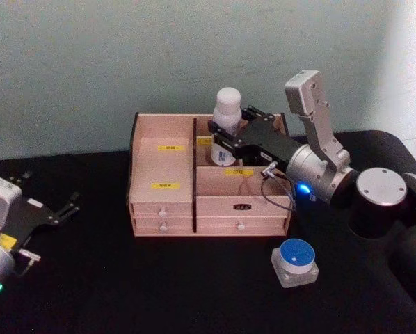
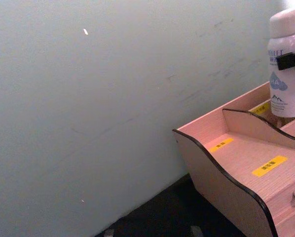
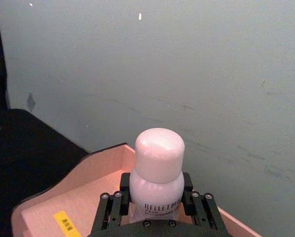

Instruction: Pick up the facial cleanser and watermelon frost from the table and place them into the tiered storage box.

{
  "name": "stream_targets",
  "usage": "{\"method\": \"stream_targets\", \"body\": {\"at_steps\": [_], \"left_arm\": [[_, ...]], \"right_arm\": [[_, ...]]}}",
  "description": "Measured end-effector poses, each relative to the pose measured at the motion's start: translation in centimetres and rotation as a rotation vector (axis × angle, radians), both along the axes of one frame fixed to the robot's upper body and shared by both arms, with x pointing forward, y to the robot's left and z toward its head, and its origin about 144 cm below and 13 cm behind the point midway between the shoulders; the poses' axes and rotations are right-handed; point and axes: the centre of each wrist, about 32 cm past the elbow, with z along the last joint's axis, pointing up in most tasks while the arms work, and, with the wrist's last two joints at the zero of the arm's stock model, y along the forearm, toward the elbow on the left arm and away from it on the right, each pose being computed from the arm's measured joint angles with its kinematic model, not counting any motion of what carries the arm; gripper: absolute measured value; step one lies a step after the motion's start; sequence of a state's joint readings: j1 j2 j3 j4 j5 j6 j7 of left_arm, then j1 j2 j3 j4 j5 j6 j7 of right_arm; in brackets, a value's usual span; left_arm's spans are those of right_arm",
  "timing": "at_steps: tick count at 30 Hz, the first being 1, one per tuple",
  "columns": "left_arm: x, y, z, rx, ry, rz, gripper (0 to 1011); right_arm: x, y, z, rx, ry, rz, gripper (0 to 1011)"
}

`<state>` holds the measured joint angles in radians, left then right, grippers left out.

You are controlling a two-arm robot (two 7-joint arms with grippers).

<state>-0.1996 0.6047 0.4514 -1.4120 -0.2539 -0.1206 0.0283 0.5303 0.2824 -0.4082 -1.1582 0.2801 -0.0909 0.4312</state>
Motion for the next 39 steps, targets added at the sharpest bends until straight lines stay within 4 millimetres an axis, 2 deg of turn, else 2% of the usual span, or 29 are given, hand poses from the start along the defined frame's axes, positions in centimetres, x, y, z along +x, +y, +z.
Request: {"method": "stream_targets", "body": {"at_steps": [11, 39], "left_arm": [[0.0, 0.0, 0.0, 0.000, 0.000, 0.000, 1001], [0.0, 0.0, 0.0, 0.000, 0.000, 0.000, 1001]], "right_arm": [[1.4, 0.2, -0.6, 0.004, 0.028, -0.029, 594], [2.2, 0.4, -2.3, -0.026, 0.116, -0.043, 594]]}}
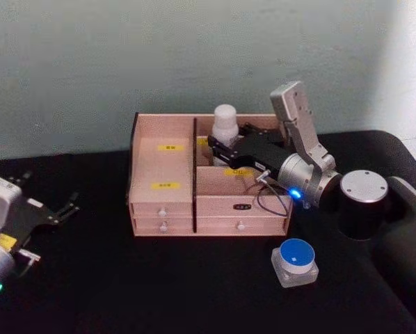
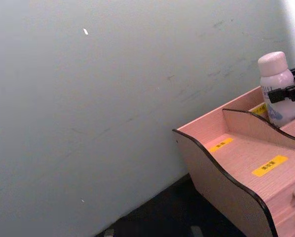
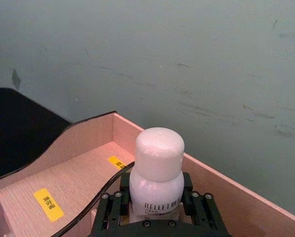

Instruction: Pick up the facial cleanser and watermelon frost from the table and place them into the tiered storage box.

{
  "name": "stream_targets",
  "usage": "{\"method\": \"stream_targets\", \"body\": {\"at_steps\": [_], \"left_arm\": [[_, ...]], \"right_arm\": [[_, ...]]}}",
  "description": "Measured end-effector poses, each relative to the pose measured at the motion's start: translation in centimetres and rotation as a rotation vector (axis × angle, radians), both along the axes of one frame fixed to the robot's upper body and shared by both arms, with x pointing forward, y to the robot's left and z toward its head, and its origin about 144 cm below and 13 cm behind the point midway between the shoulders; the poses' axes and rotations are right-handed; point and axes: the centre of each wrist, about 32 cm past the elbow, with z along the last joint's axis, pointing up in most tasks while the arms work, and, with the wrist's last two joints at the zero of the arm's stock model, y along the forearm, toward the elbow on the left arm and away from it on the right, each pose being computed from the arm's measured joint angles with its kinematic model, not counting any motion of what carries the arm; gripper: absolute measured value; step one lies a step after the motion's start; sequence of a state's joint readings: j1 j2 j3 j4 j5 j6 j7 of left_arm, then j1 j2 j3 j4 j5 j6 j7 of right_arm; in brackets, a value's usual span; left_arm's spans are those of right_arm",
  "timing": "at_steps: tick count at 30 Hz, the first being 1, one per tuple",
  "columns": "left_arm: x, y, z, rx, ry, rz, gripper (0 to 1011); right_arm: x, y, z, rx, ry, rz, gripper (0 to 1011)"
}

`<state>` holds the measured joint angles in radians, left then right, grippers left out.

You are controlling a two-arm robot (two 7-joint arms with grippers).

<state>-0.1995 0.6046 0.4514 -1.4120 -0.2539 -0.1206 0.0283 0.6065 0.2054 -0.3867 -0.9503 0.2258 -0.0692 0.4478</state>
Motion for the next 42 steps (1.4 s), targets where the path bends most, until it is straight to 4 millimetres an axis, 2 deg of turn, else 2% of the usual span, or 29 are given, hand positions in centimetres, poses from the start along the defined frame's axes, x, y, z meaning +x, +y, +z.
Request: {"method": "stream_targets", "body": {"at_steps": [19, 32, 42], "left_arm": [[0.00, 0.00, 0.00, 0.000, 0.000, 0.000, 1001], [0.00, 0.00, 0.00, 0.000, 0.000, 0.000, 1001], [0.00, 0.00, 0.00, 0.000, 0.000, 0.000, 1001]], "right_arm": [[0.00, -0.03, 0.04, -0.001, -0.003, 0.000, 609], [-0.02, -0.05, 0.04, -0.001, -0.004, 0.000, 985], [-0.26, -0.08, 0.12, 0.002, -0.014, 0.002, 1000]]}}
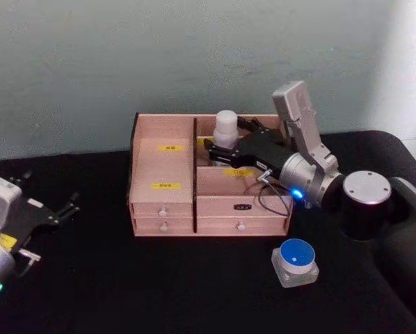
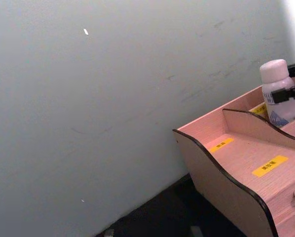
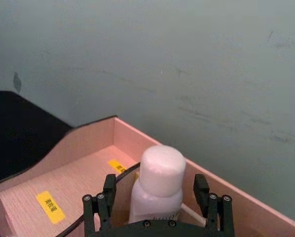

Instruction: Pick up the facial cleanser and watermelon frost from the table and place them into the tiered storage box.

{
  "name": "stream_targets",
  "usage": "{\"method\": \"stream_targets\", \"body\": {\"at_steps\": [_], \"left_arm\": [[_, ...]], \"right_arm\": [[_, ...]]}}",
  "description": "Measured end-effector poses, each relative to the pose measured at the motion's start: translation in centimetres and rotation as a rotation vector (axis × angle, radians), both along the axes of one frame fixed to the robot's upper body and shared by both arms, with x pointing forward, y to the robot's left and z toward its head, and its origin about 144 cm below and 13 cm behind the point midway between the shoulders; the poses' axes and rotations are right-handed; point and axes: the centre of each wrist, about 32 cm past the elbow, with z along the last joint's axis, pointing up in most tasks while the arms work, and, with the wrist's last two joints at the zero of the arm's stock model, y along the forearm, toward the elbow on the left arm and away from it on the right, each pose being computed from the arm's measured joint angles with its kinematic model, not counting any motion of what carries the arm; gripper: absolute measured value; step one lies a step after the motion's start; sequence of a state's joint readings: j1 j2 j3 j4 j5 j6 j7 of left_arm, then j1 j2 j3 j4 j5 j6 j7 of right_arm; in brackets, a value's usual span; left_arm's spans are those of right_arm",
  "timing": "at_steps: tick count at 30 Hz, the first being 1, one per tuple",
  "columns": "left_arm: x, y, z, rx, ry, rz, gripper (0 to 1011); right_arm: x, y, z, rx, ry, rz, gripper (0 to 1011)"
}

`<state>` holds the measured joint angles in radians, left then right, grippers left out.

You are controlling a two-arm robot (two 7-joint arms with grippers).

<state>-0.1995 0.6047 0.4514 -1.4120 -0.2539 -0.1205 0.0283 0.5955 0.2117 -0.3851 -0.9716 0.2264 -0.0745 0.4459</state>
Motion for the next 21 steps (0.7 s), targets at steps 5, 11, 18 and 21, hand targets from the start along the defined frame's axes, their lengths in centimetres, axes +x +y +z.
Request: {"method": "stream_targets", "body": {"at_steps": [5, 11, 18, 21], "left_arm": [[0.0, 0.0, 0.0, 0.000, 0.000, 0.000, 1001], [0.0, 0.0, 0.0, 0.000, 0.000, 0.000, 1002], [0.0, 0.0, 0.0, 0.000, 0.000, 0.000, 1001], [0.0, 0.0, 0.0, 0.000, 0.000, 0.000, 1001]], "right_arm": [[-0.9, -0.4, 0.5, 0.008, -0.037, 0.003, 1000], [-2.5, -1.5, 1.2, 0.023, -0.070, 0.016, 1000], [-5.5, -3.8, 1.2, 0.046, -0.082, 0.066, 1000], [-7.3, -5.0, 1.0, 0.056, -0.087, 0.098, 1000]]}}
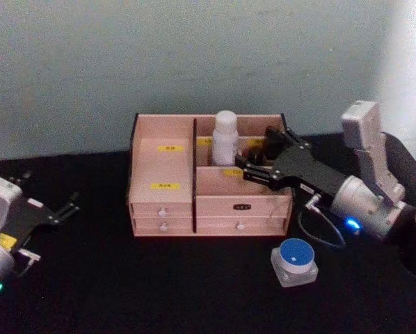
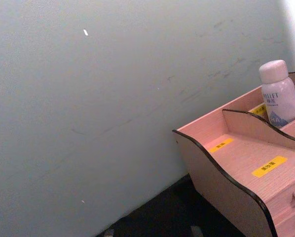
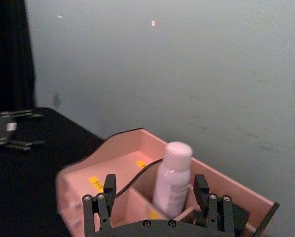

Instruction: Pick up the facial cleanser and watermelon frost from the table and place them into the tiered storage box.

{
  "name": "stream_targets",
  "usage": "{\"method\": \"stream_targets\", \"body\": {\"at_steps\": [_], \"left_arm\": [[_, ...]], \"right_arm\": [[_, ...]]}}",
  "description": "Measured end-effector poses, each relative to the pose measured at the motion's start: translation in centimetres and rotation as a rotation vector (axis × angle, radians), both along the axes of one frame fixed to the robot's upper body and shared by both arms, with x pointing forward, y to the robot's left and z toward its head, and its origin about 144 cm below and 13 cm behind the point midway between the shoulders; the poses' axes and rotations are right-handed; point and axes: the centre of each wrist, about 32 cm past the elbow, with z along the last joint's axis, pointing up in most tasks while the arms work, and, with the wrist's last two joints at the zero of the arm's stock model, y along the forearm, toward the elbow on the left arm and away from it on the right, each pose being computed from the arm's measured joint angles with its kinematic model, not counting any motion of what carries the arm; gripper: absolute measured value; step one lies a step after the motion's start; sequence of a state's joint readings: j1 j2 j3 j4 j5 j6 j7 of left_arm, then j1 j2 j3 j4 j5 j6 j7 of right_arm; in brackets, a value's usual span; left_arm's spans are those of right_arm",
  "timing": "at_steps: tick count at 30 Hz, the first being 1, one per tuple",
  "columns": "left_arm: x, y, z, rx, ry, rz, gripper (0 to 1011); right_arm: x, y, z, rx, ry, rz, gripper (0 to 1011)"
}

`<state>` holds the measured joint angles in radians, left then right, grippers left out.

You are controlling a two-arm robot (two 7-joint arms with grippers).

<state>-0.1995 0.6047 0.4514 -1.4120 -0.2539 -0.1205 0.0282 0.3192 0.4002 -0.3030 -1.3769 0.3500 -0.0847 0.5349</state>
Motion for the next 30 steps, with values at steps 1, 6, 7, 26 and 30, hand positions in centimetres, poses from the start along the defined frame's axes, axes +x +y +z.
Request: {"method": "stream_targets", "body": {"at_steps": [1, 6, 7, 26, 30], "left_arm": [[0.0, 0.0, 0.0, 0.000, 0.000, 0.000, 1001], [0.0, 0.0, 0.0, 0.000, 0.000, 0.000, 1001], [0.0, 0.0, 0.0, 0.000, 0.000, 0.000, 1001], [0.0, 0.0, 0.0, 0.000, 0.000, 0.000, 1001], [0.0, 0.0, 0.0, 0.000, 0.000, 0.000, 1001]], "right_arm": [[-0.4, -0.3, -0.1, 0.002, 0.001, 0.008, 1000], [-3.4, -2.1, 0.0, 0.003, 0.009, 0.044, 1000], [-3.8, -2.4, 0.0, -0.002, 0.012, 0.047, 1000], [-9.5, -6.0, -1.6, -0.098, 0.180, 0.066, 1000], [-9.7, -6.0, -2.2, -0.110, 0.213, 0.059, 1000]]}}
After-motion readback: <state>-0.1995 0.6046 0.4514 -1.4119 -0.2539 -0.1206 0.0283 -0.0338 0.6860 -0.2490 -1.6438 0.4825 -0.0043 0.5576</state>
